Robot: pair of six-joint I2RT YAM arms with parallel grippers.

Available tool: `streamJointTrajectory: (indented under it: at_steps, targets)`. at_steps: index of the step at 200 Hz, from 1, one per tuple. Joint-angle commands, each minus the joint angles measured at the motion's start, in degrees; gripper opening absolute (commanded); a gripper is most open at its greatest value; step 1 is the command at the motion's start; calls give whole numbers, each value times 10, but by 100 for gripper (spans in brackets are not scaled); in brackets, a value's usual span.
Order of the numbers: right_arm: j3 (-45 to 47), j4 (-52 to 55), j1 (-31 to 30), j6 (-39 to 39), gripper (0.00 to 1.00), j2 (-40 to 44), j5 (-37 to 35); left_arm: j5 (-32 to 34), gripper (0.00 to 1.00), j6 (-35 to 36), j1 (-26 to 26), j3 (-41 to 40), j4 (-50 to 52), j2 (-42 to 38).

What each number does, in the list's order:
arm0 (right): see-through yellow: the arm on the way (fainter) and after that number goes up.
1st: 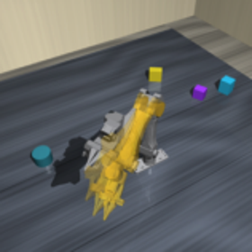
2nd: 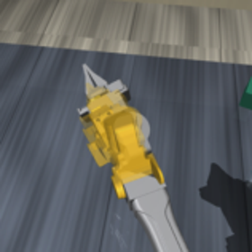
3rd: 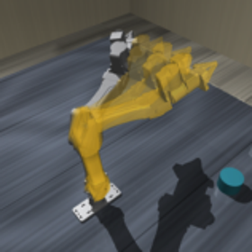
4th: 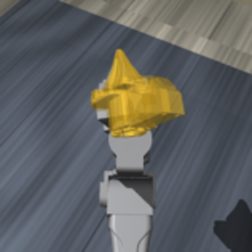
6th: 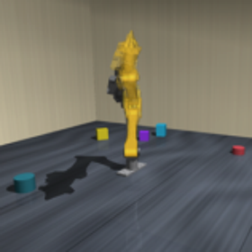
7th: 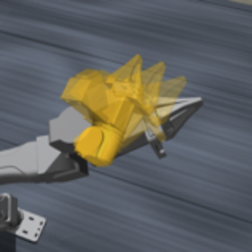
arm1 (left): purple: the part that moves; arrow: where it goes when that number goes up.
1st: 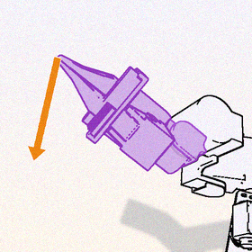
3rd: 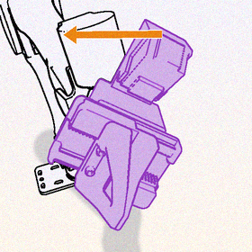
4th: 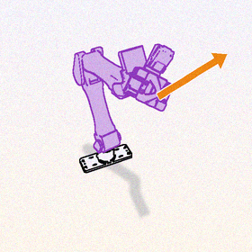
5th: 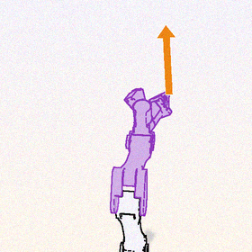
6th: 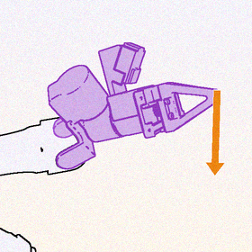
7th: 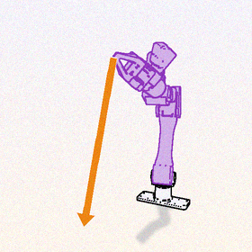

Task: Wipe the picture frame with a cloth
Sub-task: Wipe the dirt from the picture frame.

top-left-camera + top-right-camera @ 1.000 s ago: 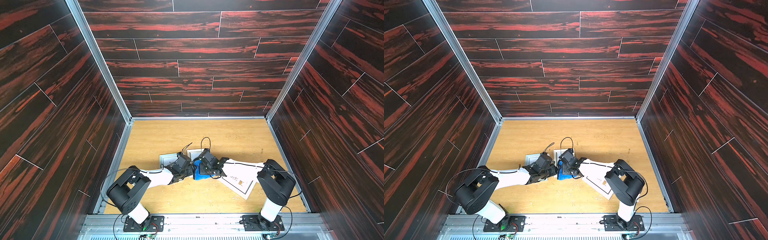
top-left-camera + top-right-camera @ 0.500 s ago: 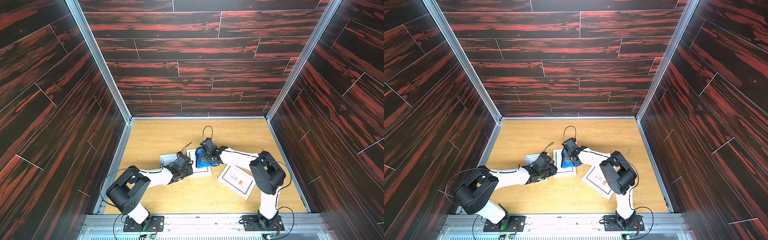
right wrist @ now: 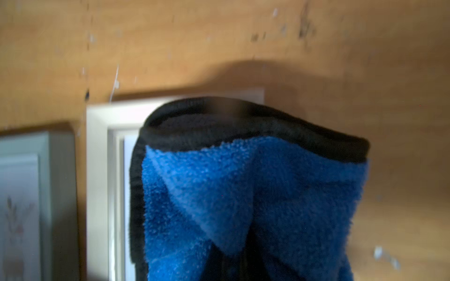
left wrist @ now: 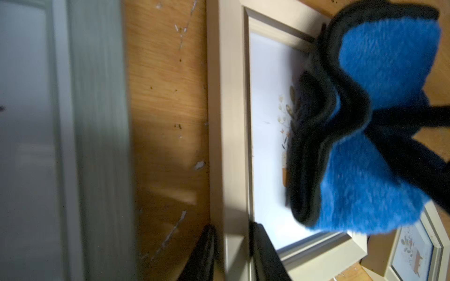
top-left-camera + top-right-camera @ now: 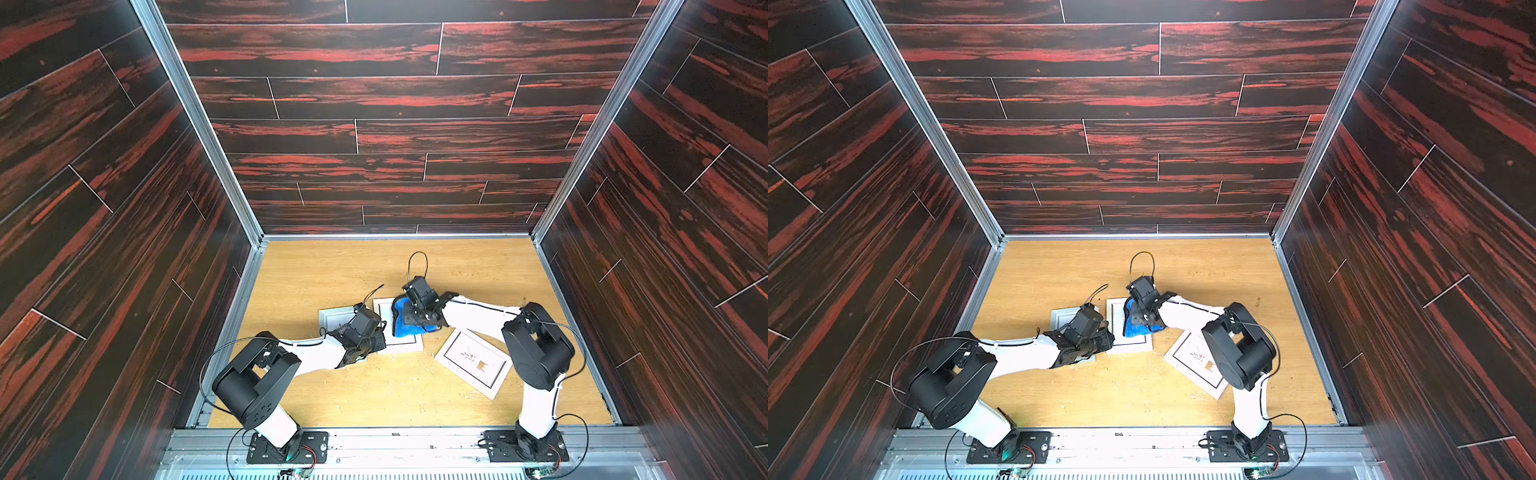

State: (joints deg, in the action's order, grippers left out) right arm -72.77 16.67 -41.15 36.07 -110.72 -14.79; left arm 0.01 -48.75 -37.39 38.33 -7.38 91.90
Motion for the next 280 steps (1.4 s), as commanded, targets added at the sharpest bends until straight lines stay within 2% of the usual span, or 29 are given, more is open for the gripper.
streamJointTrajectory:
  at_steps: [1,18,32,55,81,112,139,164,202,227,260,280]
  targets:
    - [9,26,-4,-11,0,8,2,1,9,12,5,-12,27,-17]
    - [35,15,-6,-9,0,21,16,-1,9,16,5,-14,25,-19]
    - [25,20,-4,-13,0,9,-3,-5,9,20,5,-14,23,-18]
    - [-34,22,-1,-20,0,-33,-5,-11,9,25,5,-14,23,-16]
    - [-109,22,-14,-17,0,-86,43,-16,9,18,5,-17,14,-17]
    - [-167,56,-20,-17,0,-128,40,-15,9,10,5,-24,2,-17]
    - [-117,56,5,-18,0,-93,-2,-17,9,12,5,-22,3,-14]
    - [-68,30,16,-19,0,-54,4,-18,9,16,4,-20,8,-10]
    - [-112,19,-27,-7,0,-90,45,-24,9,22,4,-6,14,-3]
    - [-129,34,-17,-8,0,-108,45,-22,10,27,4,0,24,-4]
    - [-30,8,45,-18,0,-43,30,-24,10,32,4,6,31,-1]
    - [1,1,48,-27,0,-8,37,-27,10,33,3,14,32,7]
